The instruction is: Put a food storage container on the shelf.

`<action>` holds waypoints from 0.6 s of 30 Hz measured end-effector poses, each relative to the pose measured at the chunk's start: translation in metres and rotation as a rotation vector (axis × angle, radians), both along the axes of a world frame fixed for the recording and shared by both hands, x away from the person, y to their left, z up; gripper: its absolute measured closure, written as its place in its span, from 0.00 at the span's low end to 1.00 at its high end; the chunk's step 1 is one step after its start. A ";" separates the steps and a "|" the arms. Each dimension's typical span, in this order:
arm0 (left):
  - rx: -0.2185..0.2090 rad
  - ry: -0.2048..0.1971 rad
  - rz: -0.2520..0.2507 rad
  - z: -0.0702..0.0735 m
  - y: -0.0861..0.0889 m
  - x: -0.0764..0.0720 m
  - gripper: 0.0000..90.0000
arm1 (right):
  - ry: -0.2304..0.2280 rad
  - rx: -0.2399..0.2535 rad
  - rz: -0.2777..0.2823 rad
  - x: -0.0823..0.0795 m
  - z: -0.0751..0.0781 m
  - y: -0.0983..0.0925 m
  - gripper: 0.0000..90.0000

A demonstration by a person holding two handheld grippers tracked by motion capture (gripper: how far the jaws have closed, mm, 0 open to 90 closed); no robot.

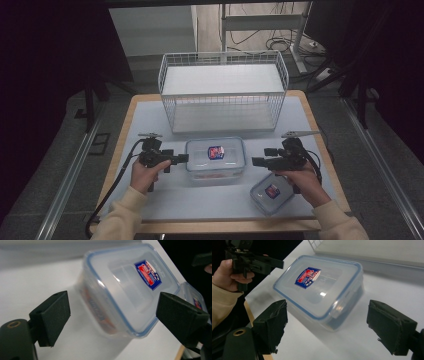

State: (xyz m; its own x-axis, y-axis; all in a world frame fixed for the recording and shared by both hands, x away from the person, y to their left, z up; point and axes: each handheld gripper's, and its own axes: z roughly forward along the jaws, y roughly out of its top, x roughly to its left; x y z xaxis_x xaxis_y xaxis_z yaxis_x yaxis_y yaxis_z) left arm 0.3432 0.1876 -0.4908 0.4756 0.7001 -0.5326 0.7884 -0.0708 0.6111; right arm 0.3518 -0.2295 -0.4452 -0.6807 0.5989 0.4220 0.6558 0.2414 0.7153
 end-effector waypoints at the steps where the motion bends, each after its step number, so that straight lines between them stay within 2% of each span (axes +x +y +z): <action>1: -0.027 0.024 -0.007 -0.004 -0.003 0.004 0.13 | 0.009 0.000 0.004 0.003 0.000 0.003 0.18; 7: -0.052 0.079 -0.032 -0.015 -0.012 0.015 0.13 | 0.103 -0.002 0.027 0.029 -0.007 0.025 0.18; 10: -0.066 0.100 -0.040 -0.019 -0.014 0.018 0.14 | 0.137 -0.023 0.035 0.042 -0.013 0.035 0.18; 11: -0.074 0.111 -0.041 -0.021 -0.015 0.019 0.14 | 0.167 -0.030 0.037 0.050 -0.018 0.040 0.18; 13: -0.074 0.114 -0.045 -0.022 -0.015 0.019 0.14 | 0.176 -0.033 0.039 0.052 -0.020 0.041 0.18; 15: -0.079 0.122 -0.051 -0.023 -0.016 0.020 0.14 | 0.229 -0.034 0.040 0.061 -0.028 0.044 0.18; 18: -0.078 0.123 -0.052 -0.024 -0.016 0.020 0.15 | 0.254 -0.037 0.039 0.065 -0.032 0.045 0.17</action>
